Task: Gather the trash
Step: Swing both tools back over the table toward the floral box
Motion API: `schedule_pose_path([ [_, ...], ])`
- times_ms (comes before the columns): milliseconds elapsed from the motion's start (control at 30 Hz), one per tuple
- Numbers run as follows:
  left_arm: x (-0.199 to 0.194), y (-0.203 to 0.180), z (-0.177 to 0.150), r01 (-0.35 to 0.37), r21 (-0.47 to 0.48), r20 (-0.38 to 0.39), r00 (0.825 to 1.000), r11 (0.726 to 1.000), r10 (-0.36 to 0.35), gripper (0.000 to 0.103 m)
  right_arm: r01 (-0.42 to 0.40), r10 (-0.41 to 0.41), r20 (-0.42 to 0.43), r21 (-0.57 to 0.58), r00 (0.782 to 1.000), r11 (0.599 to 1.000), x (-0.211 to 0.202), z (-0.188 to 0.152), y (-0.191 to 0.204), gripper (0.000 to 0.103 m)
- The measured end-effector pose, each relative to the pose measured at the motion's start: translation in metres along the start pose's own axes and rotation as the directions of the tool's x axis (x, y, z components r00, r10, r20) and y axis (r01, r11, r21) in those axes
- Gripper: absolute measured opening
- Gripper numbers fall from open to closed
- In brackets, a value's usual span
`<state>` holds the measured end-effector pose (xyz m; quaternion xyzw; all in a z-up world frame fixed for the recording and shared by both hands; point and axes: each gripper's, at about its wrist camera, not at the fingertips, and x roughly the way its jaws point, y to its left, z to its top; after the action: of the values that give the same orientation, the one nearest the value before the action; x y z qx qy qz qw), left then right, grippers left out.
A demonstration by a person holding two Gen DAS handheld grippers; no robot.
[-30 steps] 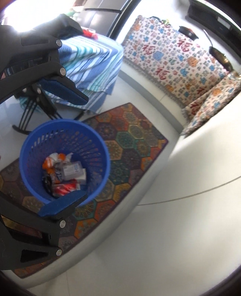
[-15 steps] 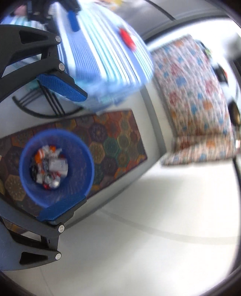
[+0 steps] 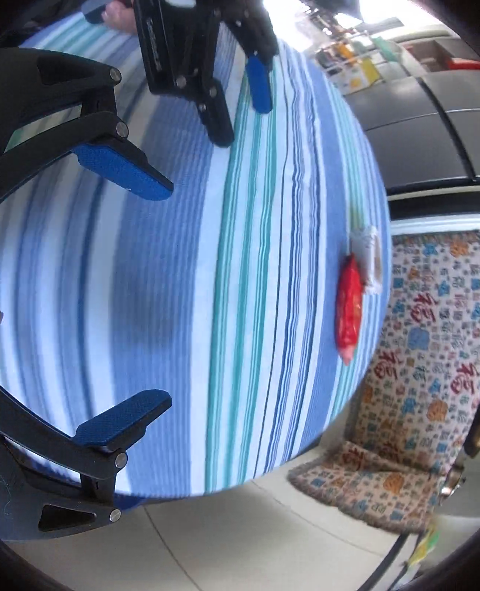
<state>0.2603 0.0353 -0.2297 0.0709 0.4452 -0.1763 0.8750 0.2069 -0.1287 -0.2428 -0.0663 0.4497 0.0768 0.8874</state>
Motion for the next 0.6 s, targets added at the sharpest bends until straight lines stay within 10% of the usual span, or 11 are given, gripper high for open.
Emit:
schedule_pose_path([
  [600,0.036,0.034,0.032,0.043,0.081,-0.018,0.999,0.996,-0.042,0.103,-0.001,0.0,0.013,0.085,1.0,0.996,0.024,0.012,0.005,0.103],
])
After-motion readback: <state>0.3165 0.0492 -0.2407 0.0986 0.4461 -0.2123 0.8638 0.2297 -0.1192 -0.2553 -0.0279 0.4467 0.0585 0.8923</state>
